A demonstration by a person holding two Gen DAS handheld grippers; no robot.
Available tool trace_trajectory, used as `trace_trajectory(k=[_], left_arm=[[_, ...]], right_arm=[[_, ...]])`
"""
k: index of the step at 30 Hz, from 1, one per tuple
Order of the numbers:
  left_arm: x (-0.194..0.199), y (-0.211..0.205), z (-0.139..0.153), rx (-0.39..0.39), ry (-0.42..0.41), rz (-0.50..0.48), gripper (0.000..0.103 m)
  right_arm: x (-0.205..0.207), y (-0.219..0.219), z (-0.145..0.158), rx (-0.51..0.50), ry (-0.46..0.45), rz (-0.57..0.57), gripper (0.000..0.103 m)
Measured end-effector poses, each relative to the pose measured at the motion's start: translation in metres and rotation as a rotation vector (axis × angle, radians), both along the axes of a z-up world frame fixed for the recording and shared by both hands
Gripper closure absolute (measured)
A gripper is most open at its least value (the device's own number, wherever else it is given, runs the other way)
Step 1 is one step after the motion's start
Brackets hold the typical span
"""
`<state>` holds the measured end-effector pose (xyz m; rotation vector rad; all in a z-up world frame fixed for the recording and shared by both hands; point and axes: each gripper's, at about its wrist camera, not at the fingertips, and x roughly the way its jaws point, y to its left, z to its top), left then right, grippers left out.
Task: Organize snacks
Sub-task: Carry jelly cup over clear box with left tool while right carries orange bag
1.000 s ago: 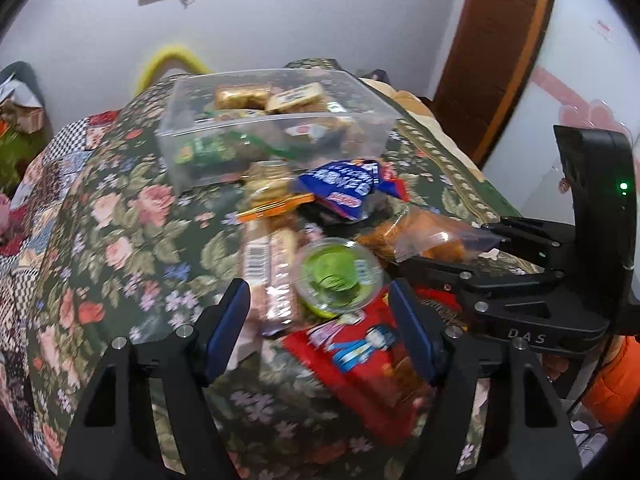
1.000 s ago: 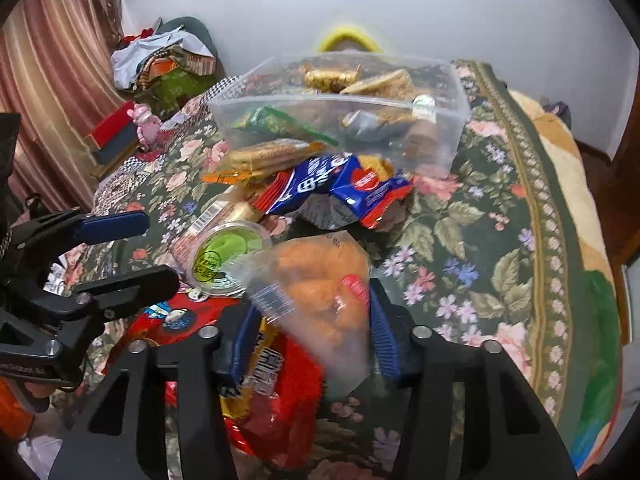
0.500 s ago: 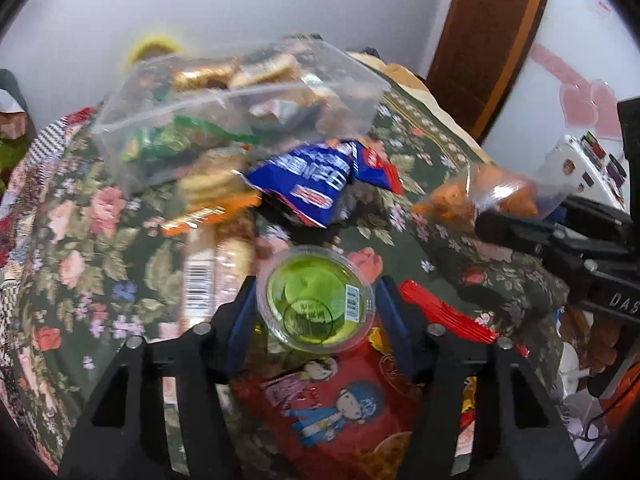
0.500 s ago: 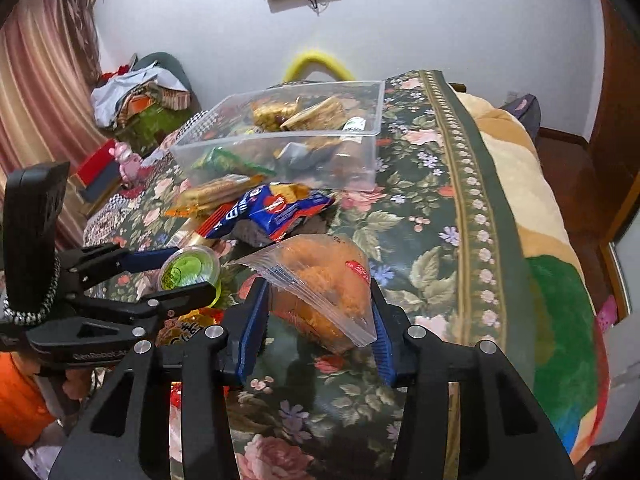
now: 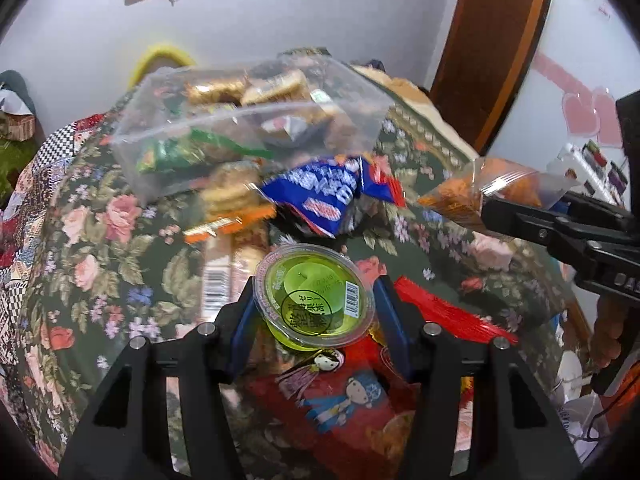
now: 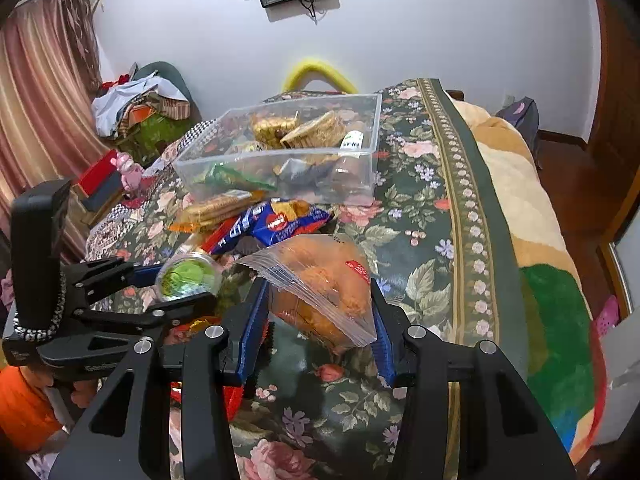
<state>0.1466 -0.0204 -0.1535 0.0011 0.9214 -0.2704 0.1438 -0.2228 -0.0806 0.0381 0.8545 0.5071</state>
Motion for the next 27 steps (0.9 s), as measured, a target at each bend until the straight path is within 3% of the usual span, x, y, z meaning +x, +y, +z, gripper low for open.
trace_trajectory(k=[13,27], left_arm=[[0.008,0.033,0.063,-0.036,-0.155,0.066,0.047],[0.078,0.065,0.088,-0.019,-0.238,0.132,0.047]], right_arm=[[0.027,0.015,0.042,0.025,-0.114,-0.001,0.060],[0.082,0.055,0.072,0.049,-0.213,0.024,0.060]])
